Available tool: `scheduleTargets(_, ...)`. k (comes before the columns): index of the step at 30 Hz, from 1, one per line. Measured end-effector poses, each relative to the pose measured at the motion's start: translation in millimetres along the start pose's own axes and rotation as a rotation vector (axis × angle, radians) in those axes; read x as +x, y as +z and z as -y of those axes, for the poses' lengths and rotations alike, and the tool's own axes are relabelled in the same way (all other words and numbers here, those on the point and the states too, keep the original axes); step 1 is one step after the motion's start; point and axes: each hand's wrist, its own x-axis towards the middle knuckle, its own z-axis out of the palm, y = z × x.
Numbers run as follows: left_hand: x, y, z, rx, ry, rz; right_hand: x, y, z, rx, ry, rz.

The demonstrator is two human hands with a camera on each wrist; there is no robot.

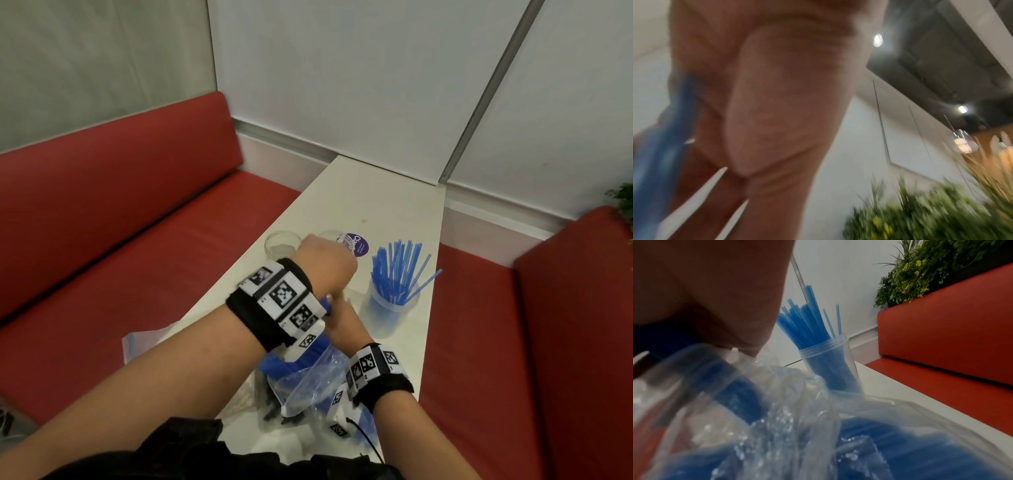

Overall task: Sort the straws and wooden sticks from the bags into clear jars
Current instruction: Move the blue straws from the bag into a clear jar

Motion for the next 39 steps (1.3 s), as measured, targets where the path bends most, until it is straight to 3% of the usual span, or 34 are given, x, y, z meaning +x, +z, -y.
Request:
scheduleTargets(2,-6,-21,12,-0.056,0.057,-0.246,0,-1,-4,0.113,-0.035,-0.036)
scheduleTargets(3,-3,-24,18,-0.131,0.090,-0.284,2,-3,-3,0.189,-0.053,-0.044)
scheduleTargets(7,5,-17,22,-0.446,0.201,-0.216,8,-9,16,0.329,-0.067,-0.107)
scheduleTargets(9,9,-10,18,-0.382,0.191,-0.299,11,-14,27,0.357,-0.065,-0.136)
scheduleTargets(11,12,-7,20,-0.466,0.171,-0.423,12,-18,33,0.383,-0.086,-0.133)
scheduleTargets(15,10,-7,25,-1.263,0.207,-0.866,5,-36,54,0.451,-0.144,-0.153)
scheduleTargets(17,11,-4,30,-1.670,0.114,-0.957,4,-52,72,0.558,-0.179,-0.231)
scheduleTargets(19,14,5,36,-1.877,-0.016,-0.748,2,-69,90,0.672,-0.243,-0.292)
scheduleTargets(22,23,34,36,-1.800,-0.162,-0.158,0,-89,115,0.761,-0.326,-0.347)
scheduleTargets(23,26,45,33,-1.814,-0.177,-0.027,-1,-93,121,0.778,-0.345,-0.366)
scheduleTargets(27,32,78,20,-2.228,-0.095,0.303,-3,-101,132,0.808,-0.396,-0.422)
scheduleTargets(31,33,84,11,-2.654,-0.037,0.425,-5,-96,124,0.675,-0.430,-0.433)
scheduleTargets(34,35,83,9,-2.679,-0.094,0.406,-7,-93,119,0.652,-0.426,-0.458)
scheduleTargets(39,32,86,7,-2.678,-0.098,0.541,-6,-90,114,0.679,-0.385,-0.430)
